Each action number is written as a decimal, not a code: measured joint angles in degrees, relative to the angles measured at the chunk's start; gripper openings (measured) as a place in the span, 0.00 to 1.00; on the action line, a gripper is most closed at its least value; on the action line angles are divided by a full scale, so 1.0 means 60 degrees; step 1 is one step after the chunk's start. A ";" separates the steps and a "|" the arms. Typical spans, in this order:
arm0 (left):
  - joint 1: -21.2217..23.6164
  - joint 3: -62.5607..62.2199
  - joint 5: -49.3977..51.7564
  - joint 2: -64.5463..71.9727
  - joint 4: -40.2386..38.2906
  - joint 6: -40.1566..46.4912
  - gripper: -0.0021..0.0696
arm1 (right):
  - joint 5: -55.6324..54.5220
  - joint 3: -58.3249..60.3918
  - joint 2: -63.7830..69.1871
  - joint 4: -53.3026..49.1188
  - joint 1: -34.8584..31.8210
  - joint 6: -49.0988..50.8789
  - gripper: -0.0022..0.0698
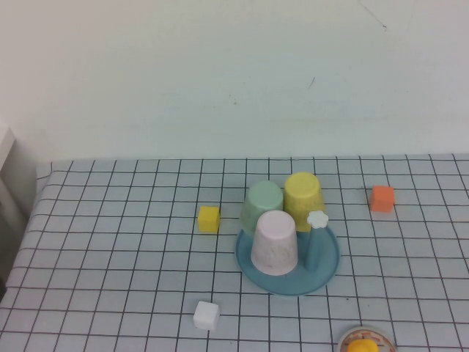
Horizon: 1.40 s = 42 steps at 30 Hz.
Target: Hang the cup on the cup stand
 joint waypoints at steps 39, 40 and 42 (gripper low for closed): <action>0.4199 0.2387 0.0826 -0.2164 -0.9440 0.8267 0.03 | -0.0022 0.0000 0.0000 0.0017 0.0000 0.0021 0.03; 0.4199 0.2387 0.0826 -0.2164 -0.9418 0.8058 0.03 | -0.0022 0.0000 0.0000 0.0017 0.0000 0.0021 0.03; 0.4199 0.2387 0.0846 -0.2164 -0.9359 0.7881 0.03 | -0.0022 0.0000 0.0000 0.0017 0.0000 0.0021 0.03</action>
